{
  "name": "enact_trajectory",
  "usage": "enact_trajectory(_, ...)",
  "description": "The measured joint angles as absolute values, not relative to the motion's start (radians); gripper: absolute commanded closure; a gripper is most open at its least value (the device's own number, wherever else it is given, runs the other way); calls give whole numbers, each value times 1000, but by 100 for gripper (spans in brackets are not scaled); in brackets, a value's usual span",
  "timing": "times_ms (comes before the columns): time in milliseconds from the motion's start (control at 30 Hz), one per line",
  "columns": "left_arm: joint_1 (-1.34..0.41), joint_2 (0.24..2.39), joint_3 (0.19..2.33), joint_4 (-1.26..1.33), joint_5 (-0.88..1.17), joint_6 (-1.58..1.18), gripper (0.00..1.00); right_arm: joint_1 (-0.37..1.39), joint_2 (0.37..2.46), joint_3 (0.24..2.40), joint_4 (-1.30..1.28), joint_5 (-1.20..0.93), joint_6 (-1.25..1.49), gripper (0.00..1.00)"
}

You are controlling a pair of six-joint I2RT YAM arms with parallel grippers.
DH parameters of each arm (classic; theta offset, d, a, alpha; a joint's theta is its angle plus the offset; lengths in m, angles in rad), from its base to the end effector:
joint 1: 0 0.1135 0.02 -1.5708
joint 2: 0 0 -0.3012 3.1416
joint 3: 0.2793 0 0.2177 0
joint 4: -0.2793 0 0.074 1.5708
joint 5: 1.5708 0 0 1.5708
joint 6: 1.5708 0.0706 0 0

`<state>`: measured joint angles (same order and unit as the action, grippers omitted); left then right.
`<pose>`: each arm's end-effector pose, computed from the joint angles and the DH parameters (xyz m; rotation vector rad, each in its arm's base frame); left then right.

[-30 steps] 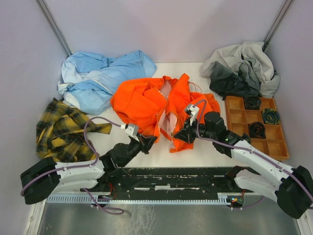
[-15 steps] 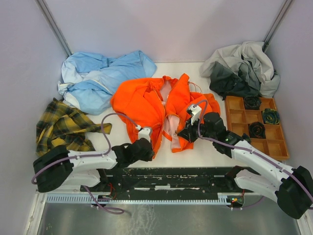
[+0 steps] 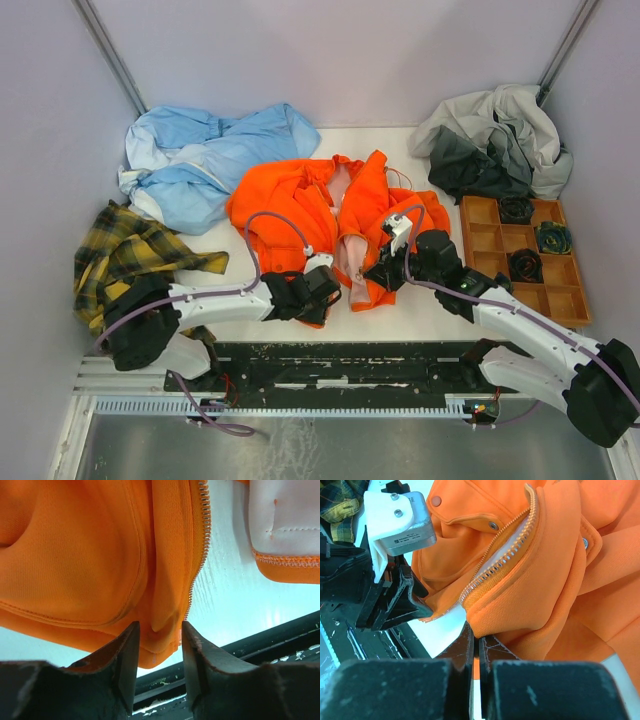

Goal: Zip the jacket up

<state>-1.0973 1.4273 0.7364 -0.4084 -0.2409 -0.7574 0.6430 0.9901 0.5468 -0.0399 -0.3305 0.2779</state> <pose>0.1250 -0.2070 0.1975 0.3726 2.6269 -0.3171 0.1417 0.1348 0.2644 -0.6009 2.0659 0.8949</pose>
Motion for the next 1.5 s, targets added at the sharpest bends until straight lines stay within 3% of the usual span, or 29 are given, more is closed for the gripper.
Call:
enact_trajectory(433,-1097,1626,947,-669,-224,-698,50,643,979,545,-39,-331,278,95)
enact_trajectory(1167,-1097,1670,1004,-775,-180,-657,55,643,963,542,-41,-331,278,95)
enact_trajectory(1300,-1097,1689,1000,-765,-178,-657,60,643,963,542,-41,-331,278,95)
enact_trajectory(1500,-1090,1685,986,-731,-161,-653,85,643,964,542,-41,-331,278,95)
